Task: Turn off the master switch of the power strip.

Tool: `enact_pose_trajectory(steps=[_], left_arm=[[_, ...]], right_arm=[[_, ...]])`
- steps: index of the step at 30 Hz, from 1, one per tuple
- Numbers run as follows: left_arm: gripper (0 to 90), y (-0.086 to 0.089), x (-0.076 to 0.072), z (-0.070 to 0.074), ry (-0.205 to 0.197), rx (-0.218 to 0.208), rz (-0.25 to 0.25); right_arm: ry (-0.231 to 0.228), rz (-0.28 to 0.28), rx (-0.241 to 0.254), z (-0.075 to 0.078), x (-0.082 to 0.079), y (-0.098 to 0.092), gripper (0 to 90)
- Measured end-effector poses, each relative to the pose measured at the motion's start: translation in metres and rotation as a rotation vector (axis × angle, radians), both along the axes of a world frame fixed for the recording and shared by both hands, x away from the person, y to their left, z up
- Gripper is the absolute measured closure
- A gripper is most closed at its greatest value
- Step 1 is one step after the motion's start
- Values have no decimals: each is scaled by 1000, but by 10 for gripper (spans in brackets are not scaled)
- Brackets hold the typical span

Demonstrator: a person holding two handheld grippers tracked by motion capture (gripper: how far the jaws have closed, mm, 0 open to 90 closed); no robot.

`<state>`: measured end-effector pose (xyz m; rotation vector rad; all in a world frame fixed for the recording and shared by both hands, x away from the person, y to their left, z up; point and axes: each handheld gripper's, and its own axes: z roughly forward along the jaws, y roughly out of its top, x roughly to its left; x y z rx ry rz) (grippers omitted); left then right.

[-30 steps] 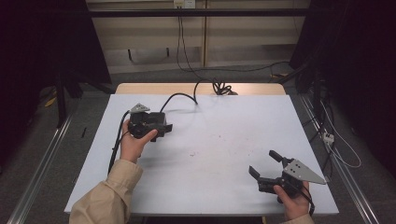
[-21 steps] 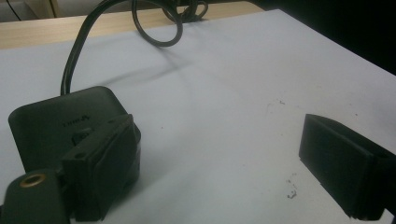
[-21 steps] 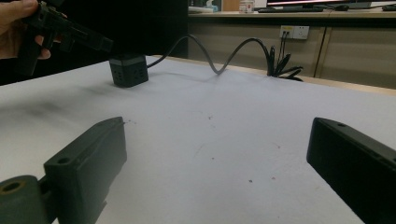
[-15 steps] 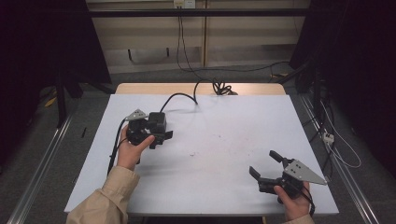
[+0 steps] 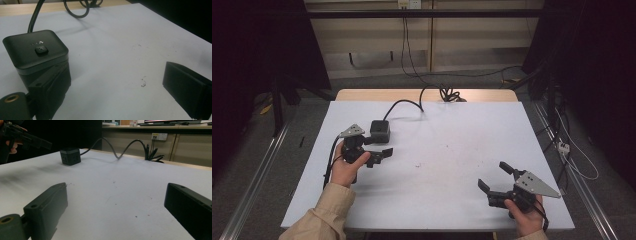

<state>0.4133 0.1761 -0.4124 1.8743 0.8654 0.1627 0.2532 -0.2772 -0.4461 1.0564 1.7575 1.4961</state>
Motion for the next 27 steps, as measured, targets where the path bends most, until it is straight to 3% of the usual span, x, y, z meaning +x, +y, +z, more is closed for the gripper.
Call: enact_pose_trajectory(steps=[7, 14, 27], left_arm=[[75, 5, -8, -4, 0, 12, -3], [74, 9, -16, -10, 2, -2, -5], [71, 23, -30, -15, -16, 22, -1]], right_arm=[[-1, 2, -3, 0, 0, 0, 45], [-2, 4, -3, 0, 0, 0, 45], [-3, 5, -2, 0, 0, 0, 45]])
